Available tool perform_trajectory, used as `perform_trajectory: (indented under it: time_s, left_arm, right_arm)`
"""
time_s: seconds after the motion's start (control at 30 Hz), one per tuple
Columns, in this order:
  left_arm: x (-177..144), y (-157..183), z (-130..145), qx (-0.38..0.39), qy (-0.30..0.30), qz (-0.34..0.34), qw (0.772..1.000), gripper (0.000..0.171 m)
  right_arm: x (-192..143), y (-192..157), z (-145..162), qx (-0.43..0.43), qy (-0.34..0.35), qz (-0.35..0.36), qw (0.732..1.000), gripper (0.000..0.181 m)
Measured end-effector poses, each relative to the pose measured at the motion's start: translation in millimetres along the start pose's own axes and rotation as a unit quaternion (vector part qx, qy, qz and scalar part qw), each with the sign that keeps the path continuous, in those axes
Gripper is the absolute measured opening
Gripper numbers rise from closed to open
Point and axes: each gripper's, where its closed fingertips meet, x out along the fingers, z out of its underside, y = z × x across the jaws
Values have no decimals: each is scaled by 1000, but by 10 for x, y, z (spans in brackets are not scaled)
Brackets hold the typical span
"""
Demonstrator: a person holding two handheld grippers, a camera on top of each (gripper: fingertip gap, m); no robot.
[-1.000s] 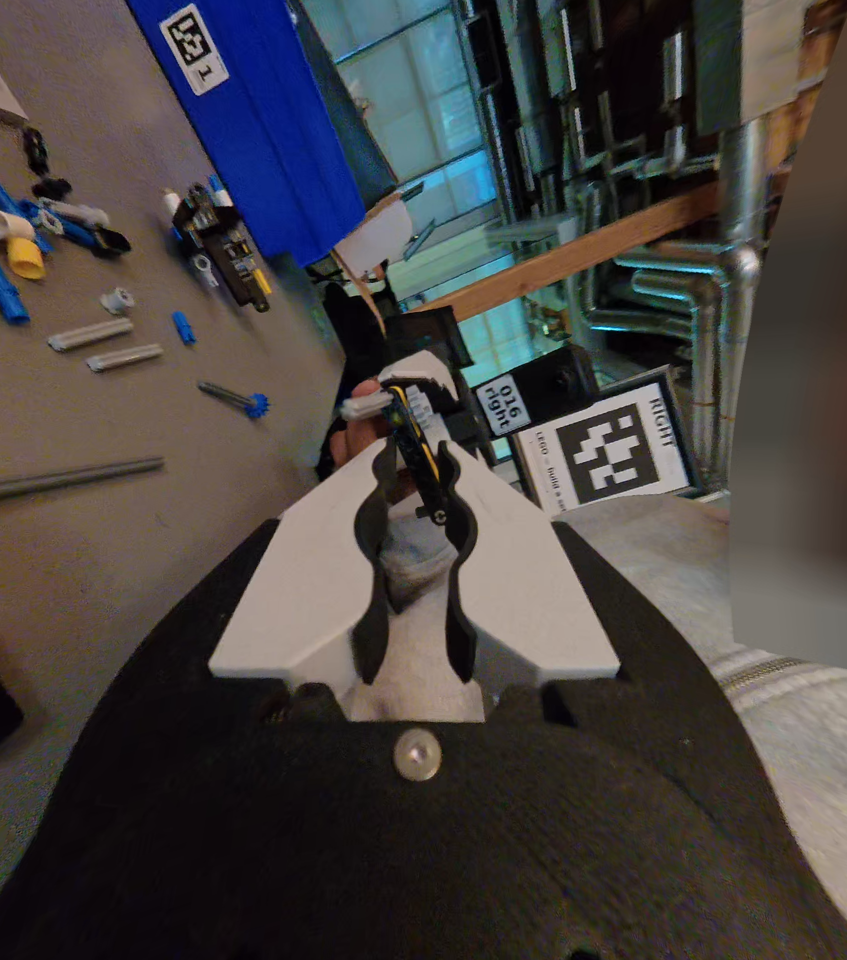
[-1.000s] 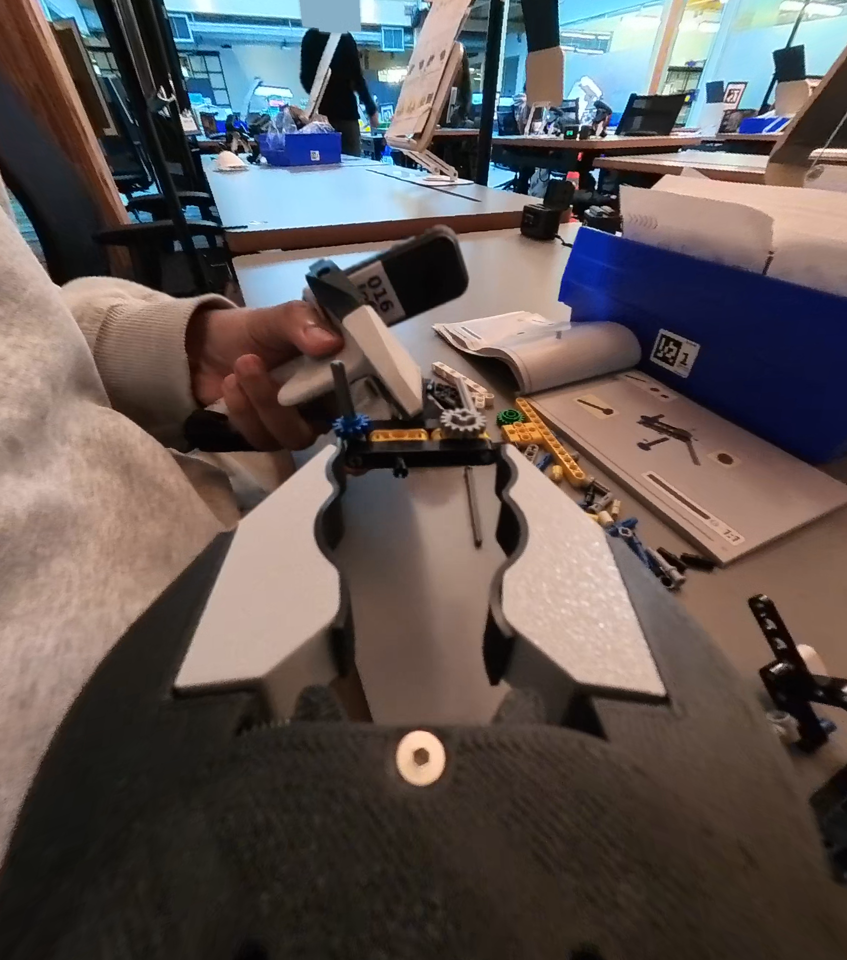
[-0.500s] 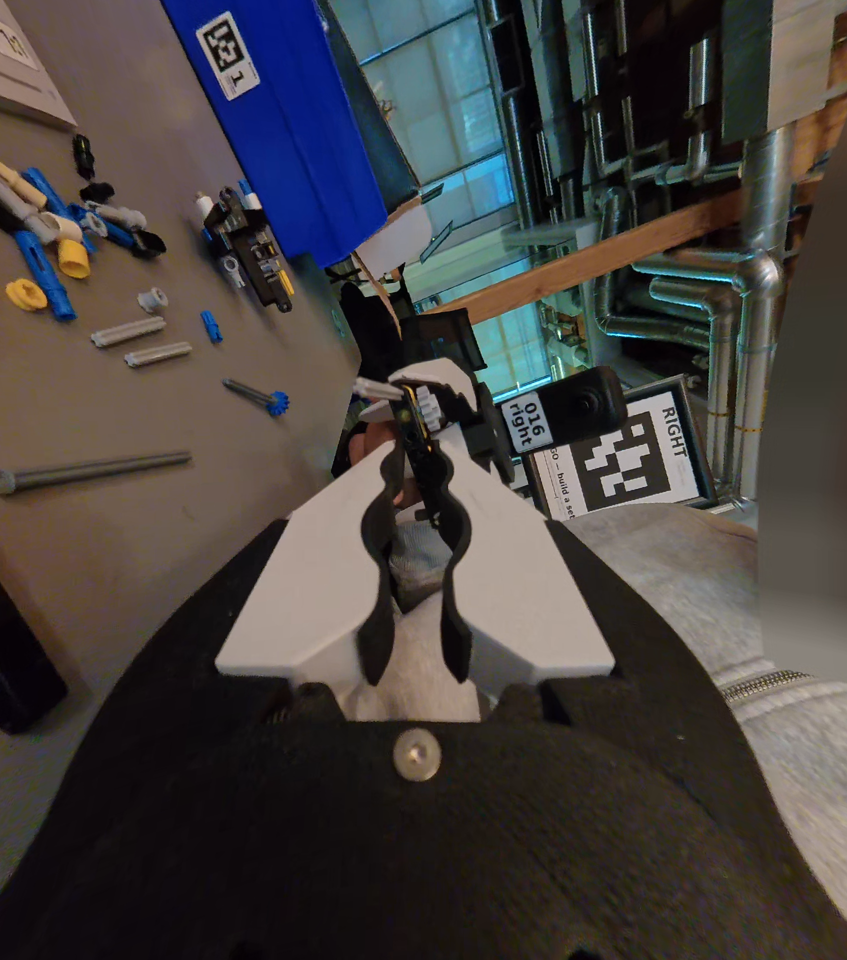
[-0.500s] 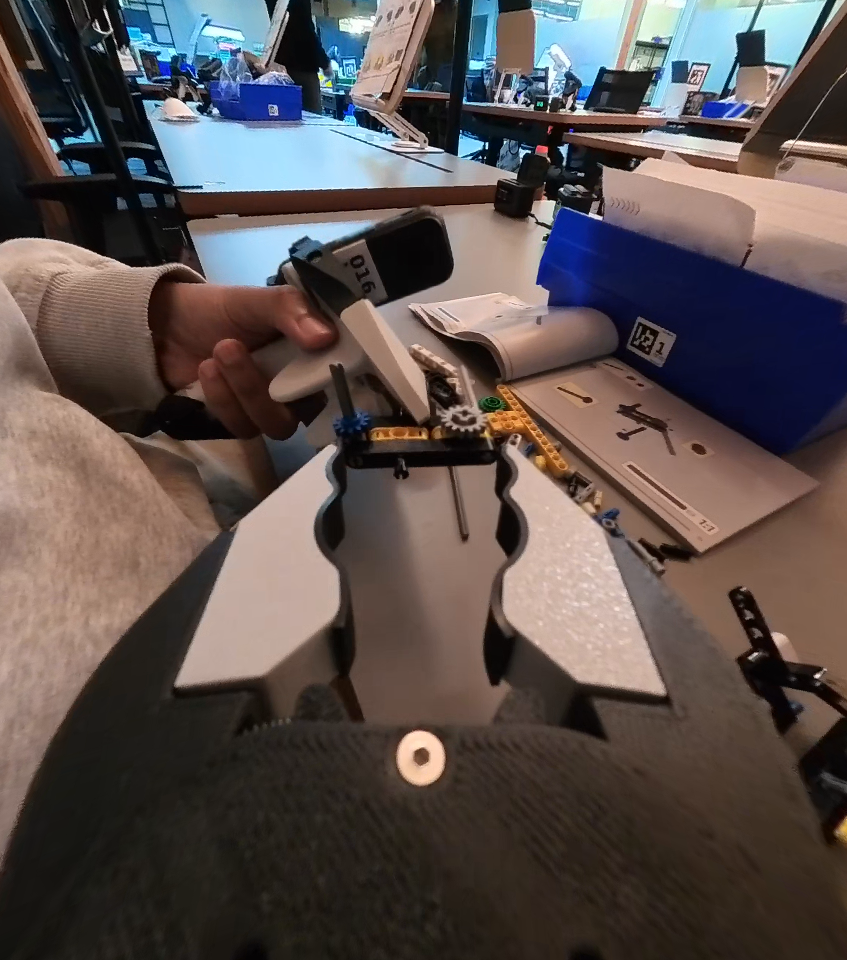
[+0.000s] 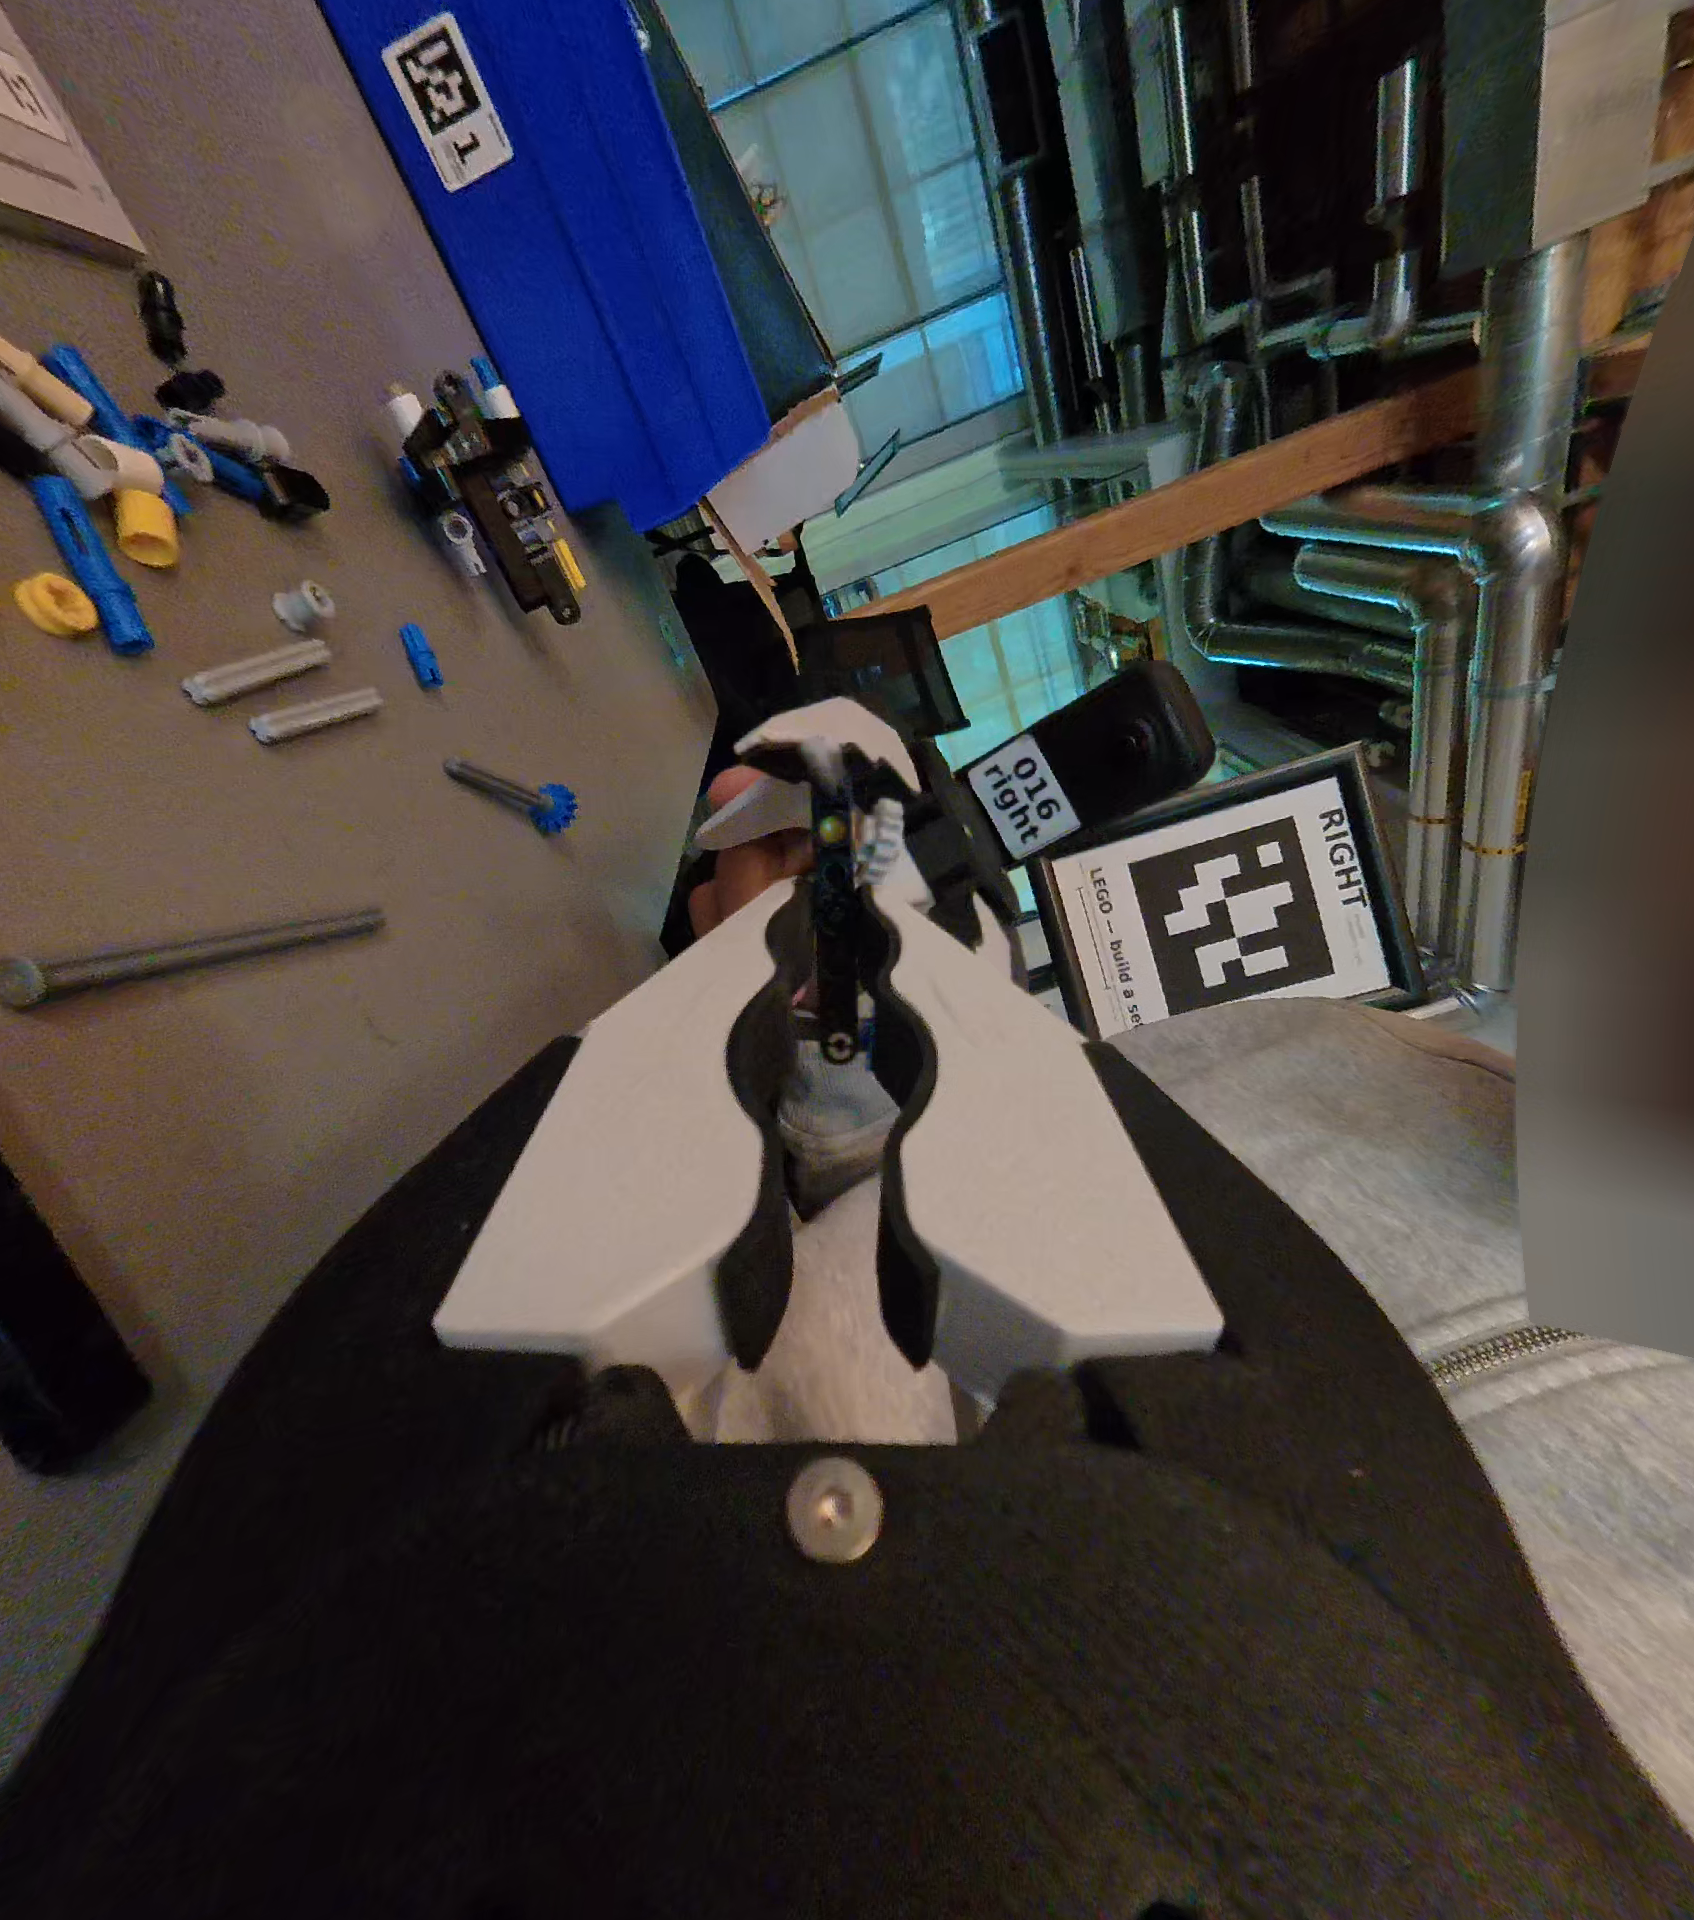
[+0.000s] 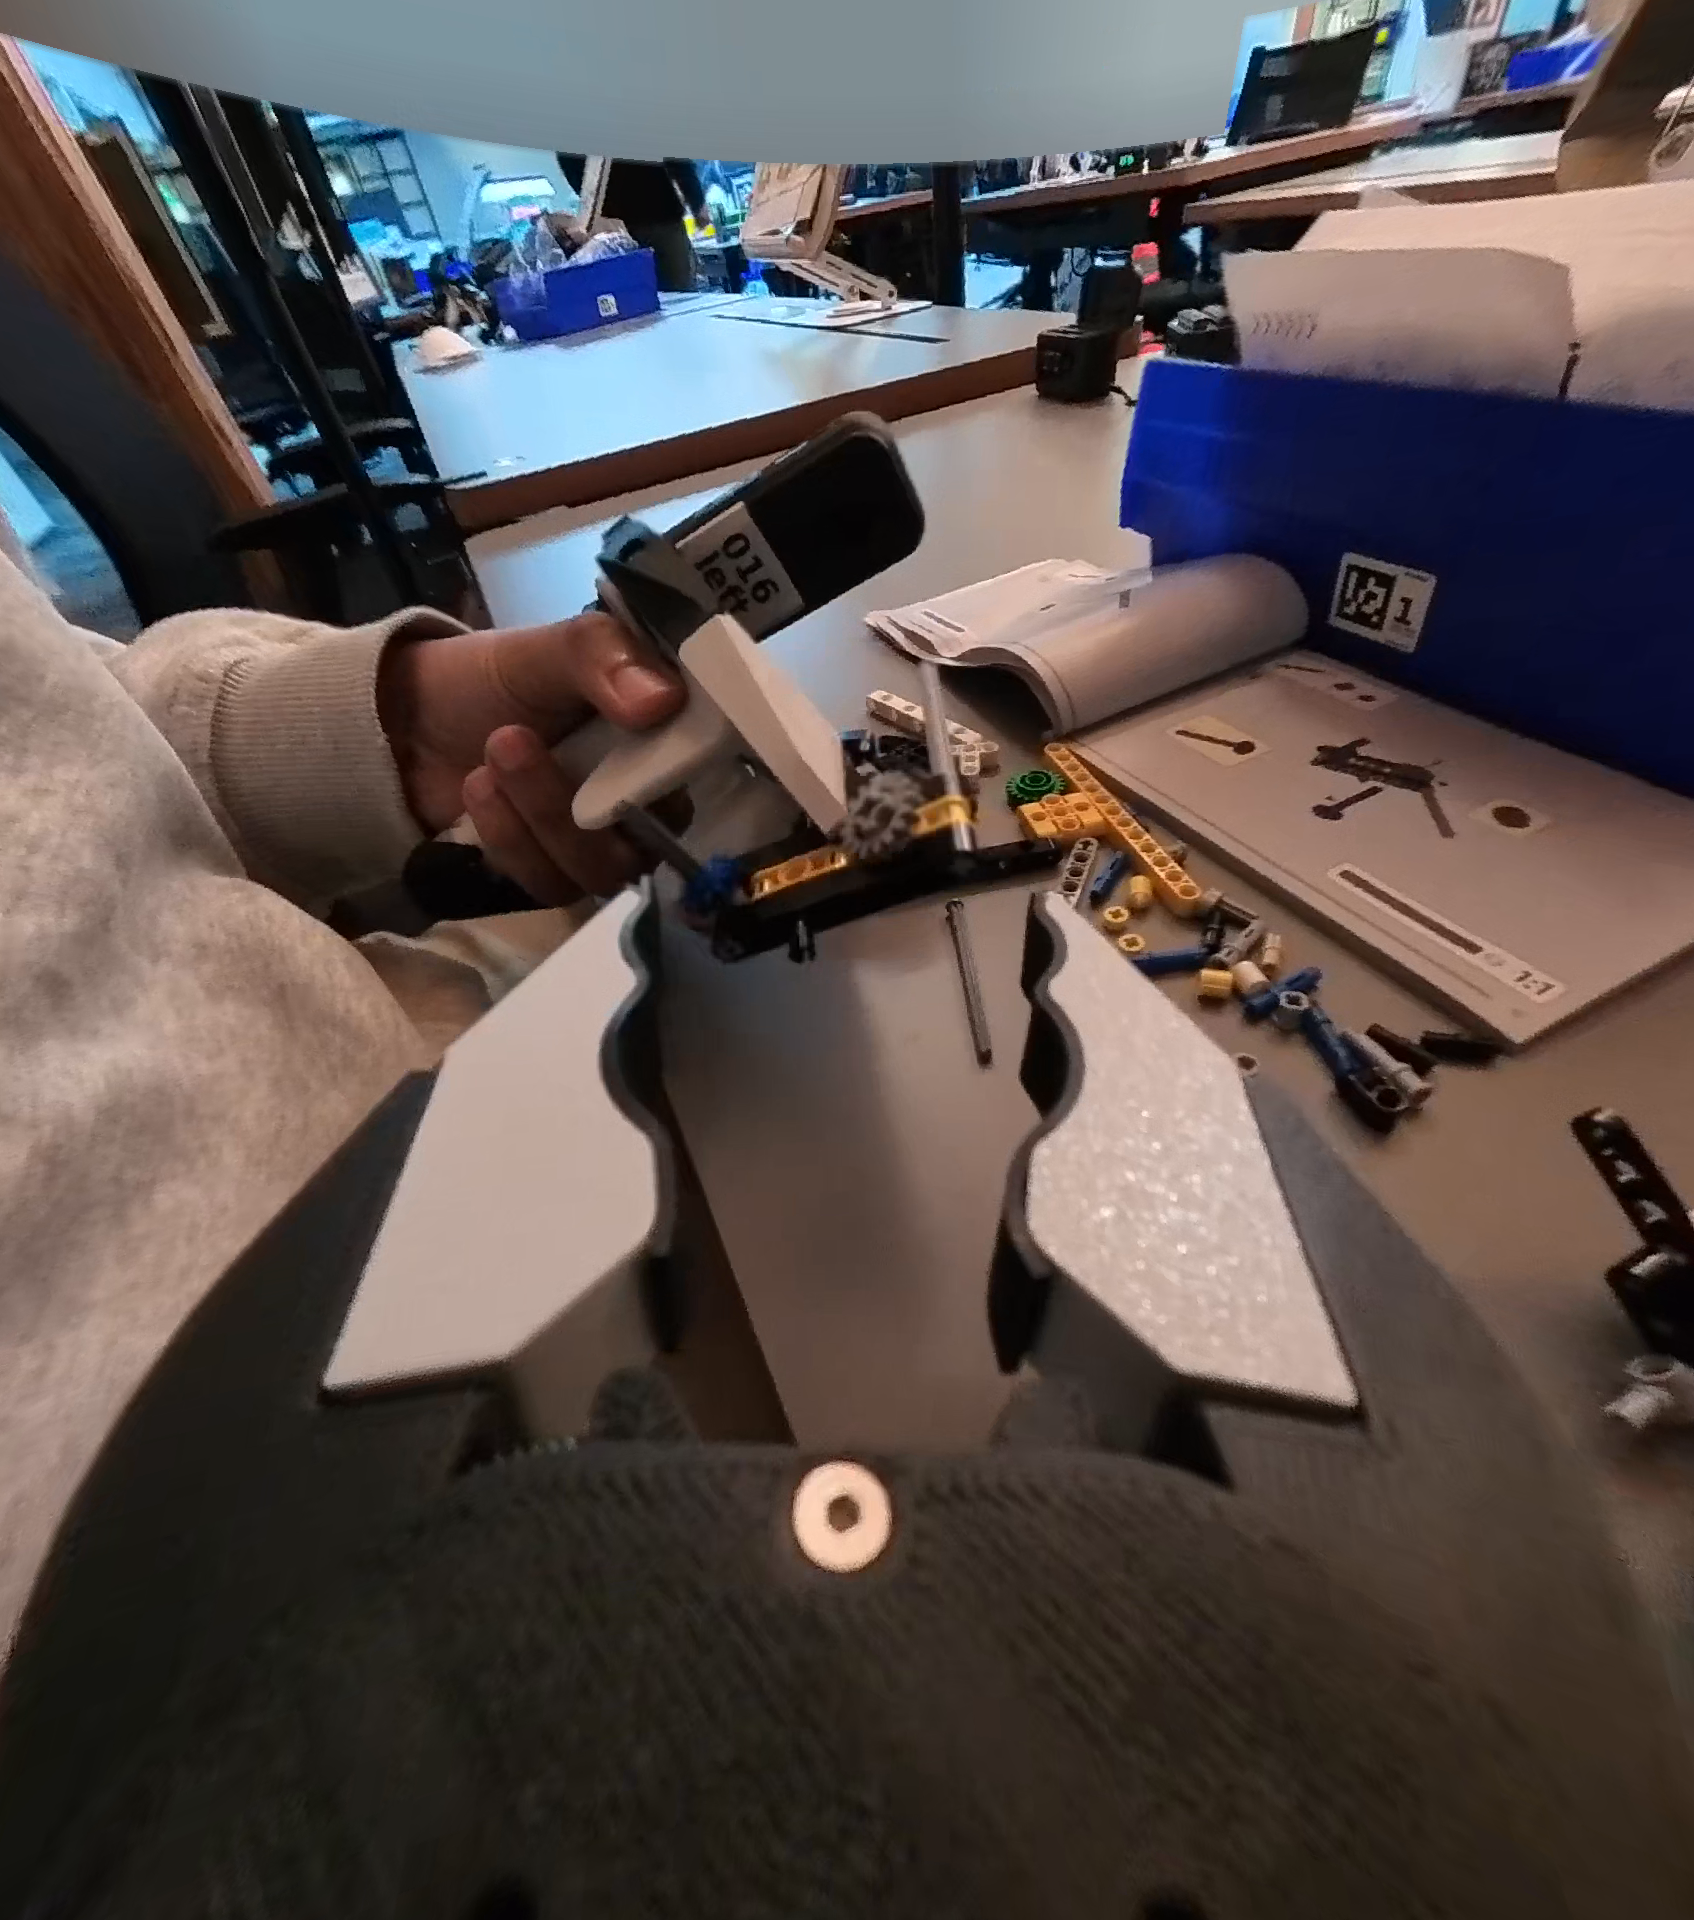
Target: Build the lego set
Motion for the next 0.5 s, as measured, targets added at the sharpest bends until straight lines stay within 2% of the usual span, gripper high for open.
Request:
perform_trajectory:
  time_s: [0.2, 0.37, 0.5]
  left_arm:
    - [-13, -25, -14, -15, 8, 4, 1000, 5]
    - [8, -26, 10, -18, 4, 6, 1000, 5]
    - [36, -14, 47, -16, -5, 8, 1000, 5]
  right_arm:
    - [-58, 34, -52, 39, 17, -13, 999, 68]
    - [-57, 125, -24, 87, 13, -3, 996, 53]
    - [-62, 145, -37, 151, 29, -22, 988, 45]
